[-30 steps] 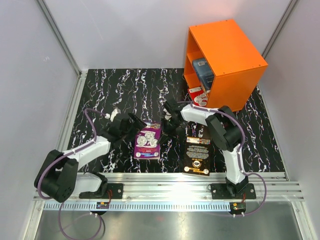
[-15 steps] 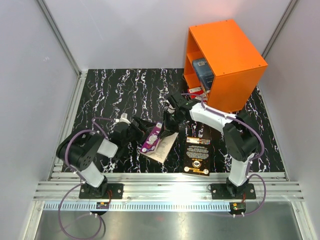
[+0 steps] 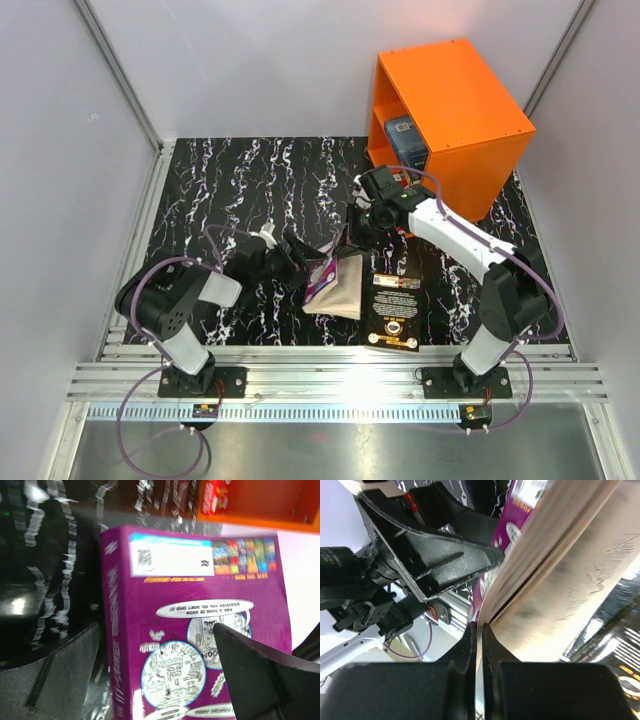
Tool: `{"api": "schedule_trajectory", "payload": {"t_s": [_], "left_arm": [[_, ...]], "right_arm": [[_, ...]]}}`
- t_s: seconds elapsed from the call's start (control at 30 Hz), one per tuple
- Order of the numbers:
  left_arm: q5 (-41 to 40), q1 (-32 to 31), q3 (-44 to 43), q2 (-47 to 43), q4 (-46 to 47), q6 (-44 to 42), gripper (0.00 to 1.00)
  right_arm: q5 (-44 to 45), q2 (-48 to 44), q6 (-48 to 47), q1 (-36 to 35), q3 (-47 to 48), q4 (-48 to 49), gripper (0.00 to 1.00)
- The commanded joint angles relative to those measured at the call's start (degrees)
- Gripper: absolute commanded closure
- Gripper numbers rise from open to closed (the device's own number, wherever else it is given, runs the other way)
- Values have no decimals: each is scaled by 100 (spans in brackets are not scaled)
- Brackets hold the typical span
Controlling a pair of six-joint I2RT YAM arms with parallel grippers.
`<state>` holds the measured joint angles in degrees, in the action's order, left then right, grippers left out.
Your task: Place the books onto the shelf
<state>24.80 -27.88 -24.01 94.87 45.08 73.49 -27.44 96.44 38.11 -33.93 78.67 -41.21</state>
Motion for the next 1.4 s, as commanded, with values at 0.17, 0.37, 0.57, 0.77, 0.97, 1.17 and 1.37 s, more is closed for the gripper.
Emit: {"api": "schedule_trajectory", "payload": {"t_s": [0.17, 0.37, 0.57, 0.77, 0.97, 1.17, 1.37], "left_arm": [[1537, -217, -122, 1573, 3440, 1384, 1], [1511, -604, -508, 2361, 5028, 2503, 5], [1466, -675, -789, 2282, 5019, 2609, 24], [1607, -684, -1088, 2290, 5028, 2714, 59], [1739, -684, -1272, 2246, 5028, 2758, 76], [1968, -649, -1361, 1870, 4021, 2329, 100], [1363, -675, -2983, 682, -2644, -1429, 100]], "right_arm": [[20, -618, -190, 168, 324, 350, 100], [28, -846, -128, 185, -325, 623, 100], [265, -1259, -93, 176, -1432, 825, 100], [520, -1374, -75, 176, -2435, 1053, 100], [758, -1383, -137, 176, -3138, 1238, 100], [1117, -1408, -207, 176, -3166, 565, 46], [2154, -2655, -356, 176, -1499, -1447, 0]]}}
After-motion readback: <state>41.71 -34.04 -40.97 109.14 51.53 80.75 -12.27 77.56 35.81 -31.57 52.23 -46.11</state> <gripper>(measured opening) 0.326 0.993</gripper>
